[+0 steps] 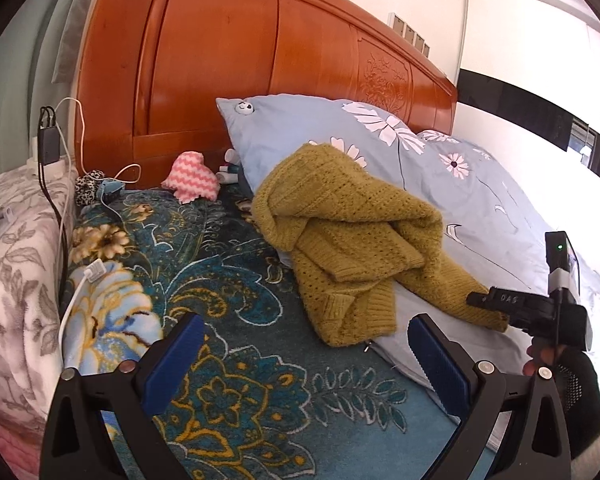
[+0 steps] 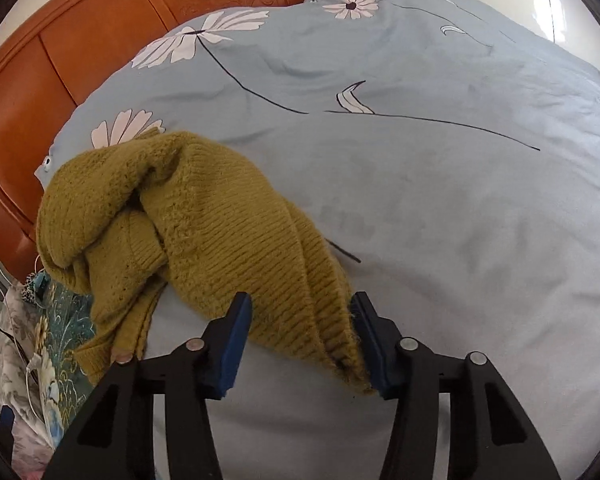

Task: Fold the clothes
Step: 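Grasp the sweater with the right gripper and lift it off the bed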

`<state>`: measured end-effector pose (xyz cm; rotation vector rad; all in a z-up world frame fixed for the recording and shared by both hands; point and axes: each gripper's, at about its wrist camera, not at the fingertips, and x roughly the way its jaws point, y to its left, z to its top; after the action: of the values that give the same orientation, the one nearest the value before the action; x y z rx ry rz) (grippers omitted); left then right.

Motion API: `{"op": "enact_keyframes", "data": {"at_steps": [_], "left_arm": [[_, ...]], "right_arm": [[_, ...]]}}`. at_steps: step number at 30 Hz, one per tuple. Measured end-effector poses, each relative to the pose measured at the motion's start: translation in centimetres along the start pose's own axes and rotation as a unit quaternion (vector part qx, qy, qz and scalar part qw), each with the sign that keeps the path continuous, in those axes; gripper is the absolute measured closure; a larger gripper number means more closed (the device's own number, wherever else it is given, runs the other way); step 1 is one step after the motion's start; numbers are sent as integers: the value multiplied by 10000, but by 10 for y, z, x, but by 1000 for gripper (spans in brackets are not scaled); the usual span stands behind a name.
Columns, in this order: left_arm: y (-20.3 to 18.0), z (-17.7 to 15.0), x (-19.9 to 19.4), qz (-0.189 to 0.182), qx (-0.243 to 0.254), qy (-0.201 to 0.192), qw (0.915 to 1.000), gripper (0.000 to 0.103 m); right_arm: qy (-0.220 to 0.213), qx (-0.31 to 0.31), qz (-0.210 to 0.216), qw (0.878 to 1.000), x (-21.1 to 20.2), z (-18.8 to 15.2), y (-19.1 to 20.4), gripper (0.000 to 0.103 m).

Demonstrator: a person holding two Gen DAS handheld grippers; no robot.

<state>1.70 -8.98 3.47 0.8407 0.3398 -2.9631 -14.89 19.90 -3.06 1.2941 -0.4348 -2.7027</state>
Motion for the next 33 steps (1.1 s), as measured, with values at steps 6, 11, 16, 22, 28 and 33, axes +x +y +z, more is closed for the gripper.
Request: {"op": "enact_keyframes", "data": {"at_steps": [6, 11, 16, 22, 28, 33], "left_arm": [[-9, 3, -14, 191, 219, -21, 9996, 0], [-7, 5, -35, 540, 555, 7, 9970, 0], [2, -8, -68, 509, 663, 101, 9965, 0], [-22, -60, -108, -254, 993, 763, 9918, 0], [-77, -73, -162, -1075, 1317, 705, 9829, 0], [-134, -93, -182, -1807, 1455, 938, 9682, 0]], "right_arm": [[-56, 349, 864, 9956, -39, -8, -6, 86], [-426, 299, 1101, 9926, -129, -8, -20, 87], [-802, 197, 737, 9938, -248, -38, -52, 88], [-1295, 573, 139, 9898, -394, -122, -119, 88], [-1695, 1414, -804, 9720, -537, -233, -185, 88], [-1618, 1958, -1548, 9547, -593, -318, -230, 88]]}}
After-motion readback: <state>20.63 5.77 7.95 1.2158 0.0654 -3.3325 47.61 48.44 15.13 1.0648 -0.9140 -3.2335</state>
